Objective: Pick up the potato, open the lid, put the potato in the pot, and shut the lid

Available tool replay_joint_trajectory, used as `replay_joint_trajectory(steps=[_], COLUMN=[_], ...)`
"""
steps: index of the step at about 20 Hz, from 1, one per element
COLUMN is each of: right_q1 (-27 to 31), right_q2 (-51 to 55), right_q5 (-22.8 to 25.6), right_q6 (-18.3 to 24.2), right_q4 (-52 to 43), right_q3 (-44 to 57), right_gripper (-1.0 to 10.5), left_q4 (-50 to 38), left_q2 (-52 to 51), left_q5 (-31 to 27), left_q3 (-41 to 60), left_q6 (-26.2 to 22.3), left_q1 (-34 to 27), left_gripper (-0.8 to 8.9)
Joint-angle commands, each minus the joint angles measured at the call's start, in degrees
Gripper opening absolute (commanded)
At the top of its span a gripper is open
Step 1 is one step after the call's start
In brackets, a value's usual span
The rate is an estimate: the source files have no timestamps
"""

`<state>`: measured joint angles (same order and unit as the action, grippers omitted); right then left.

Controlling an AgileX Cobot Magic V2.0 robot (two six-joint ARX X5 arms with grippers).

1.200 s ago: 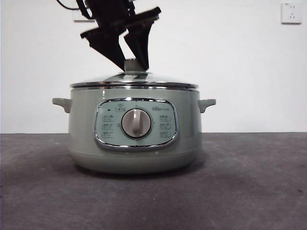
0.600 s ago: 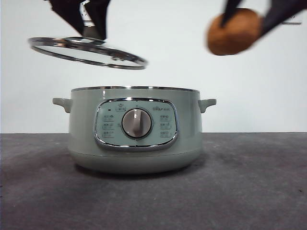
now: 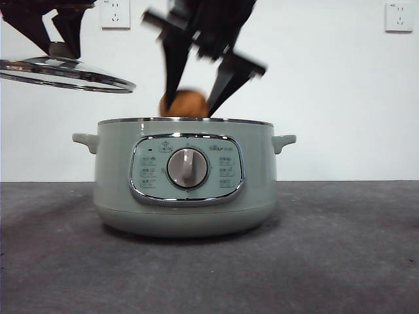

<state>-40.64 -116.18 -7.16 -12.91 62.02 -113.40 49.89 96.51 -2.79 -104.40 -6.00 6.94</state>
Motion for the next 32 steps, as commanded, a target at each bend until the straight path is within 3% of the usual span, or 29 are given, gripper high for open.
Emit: replay_joint_trajectory(steps=[1, 5, 7, 10, 17, 20, 25, 32], right_q1=[-1.09, -1.40, -1.40, -1.40, -1.49, -1.79, -1.73, -1.77], right_q2=[-4.70, -9.05, -9.55, -9.55, -4.70, 5.25, 21.53, 34.88], right_q5=[2.16, 5.60, 5.73, 5.73, 5.79, 13.73, 23.78, 23.06], right_q6=[-0.31, 0.50, 0.90, 0.87, 0.70, 3.02, 5.27, 5.62], right_q4=[-0.28, -1.31, -1.68, -2.47, -1.68, 2.80, 13.46, 16.96], right_q3=[-2.05, -2.10, -2.10, -2.10, -2.49, -2.47, -2.47, 0.28], right_gripper=[0.0, 0.2, 2.2, 6.7, 6.6, 6.6, 6.6, 6.6], left_q4=[-1.95, -1.92, -1.97, -1.95, -0.74, 0.63, 2.05, 3.32], left_q2=[-0.52, -0.52, -0.52, -0.52, -0.52, -0.52, -0.50, -0.48], left_q5=[0.26, 0.26, 0.28, 1.95, 3.48, 6.43, 6.34, 6.23], left_q3=[-0.48, -0.48, -0.48, -0.48, -0.46, -0.46, -0.35, -0.24], left_q6=[-0.55, -0.72, -0.74, -0.68, -0.42, 0.28, 0.26, 0.39], left_q1=[-0.92, -1.40, -1.40, -1.40, -1.20, 0.35, 7.72, 18.38], left_gripper=[-0.09, -0.09, -0.09, -0.09, -0.09, -0.09, -0.09, -0.09])
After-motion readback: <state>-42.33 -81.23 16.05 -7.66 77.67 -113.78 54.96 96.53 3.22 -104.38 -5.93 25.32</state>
